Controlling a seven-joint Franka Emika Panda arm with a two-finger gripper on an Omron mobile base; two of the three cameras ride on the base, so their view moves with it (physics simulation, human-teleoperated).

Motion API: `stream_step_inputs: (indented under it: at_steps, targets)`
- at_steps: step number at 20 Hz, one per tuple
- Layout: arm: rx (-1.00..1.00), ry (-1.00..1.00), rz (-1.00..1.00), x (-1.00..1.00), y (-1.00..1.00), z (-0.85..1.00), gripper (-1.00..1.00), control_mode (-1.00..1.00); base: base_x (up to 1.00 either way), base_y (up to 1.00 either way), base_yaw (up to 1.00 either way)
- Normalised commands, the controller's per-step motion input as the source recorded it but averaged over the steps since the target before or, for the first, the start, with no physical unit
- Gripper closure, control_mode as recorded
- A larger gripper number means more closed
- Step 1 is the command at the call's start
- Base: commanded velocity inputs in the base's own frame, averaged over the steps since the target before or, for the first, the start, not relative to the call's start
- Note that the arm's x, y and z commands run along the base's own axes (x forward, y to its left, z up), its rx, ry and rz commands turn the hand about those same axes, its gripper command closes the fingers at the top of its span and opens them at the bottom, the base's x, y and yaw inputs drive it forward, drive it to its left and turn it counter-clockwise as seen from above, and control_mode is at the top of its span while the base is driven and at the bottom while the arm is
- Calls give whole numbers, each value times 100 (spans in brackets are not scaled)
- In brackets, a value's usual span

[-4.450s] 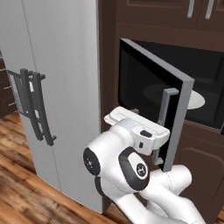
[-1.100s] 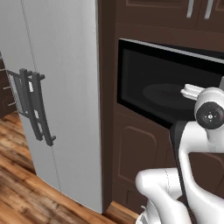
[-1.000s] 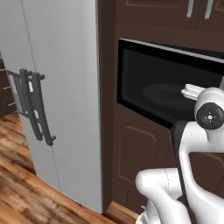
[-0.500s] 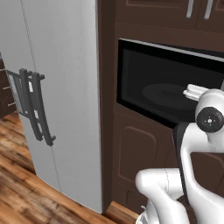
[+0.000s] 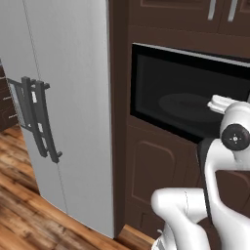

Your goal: Pick the steak from the counter and place it in the microwave. Then turn on the microwave.

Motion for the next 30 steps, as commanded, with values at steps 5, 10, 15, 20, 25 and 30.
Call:
stream_step_inputs:
  at_steps: [5,10,15,20,25,30]
  targets:
    - [0,-1,0,20,-21,-16,-100,-100,0,0,0]
    - [0,0,0,13,-27,-2,-100,-100,0,0,0]
    - [0,0,0,17,-21,-4,-100,-100,0,0,0]
    - [0,-1,0,27,-15,-13,-100,-100,0,0,0]
    - [0,-1,0,30,-11,-14,-100,-100,0,0,0]
    - [0,0,0,31,-8,-11,-100,-100,0,0,0]
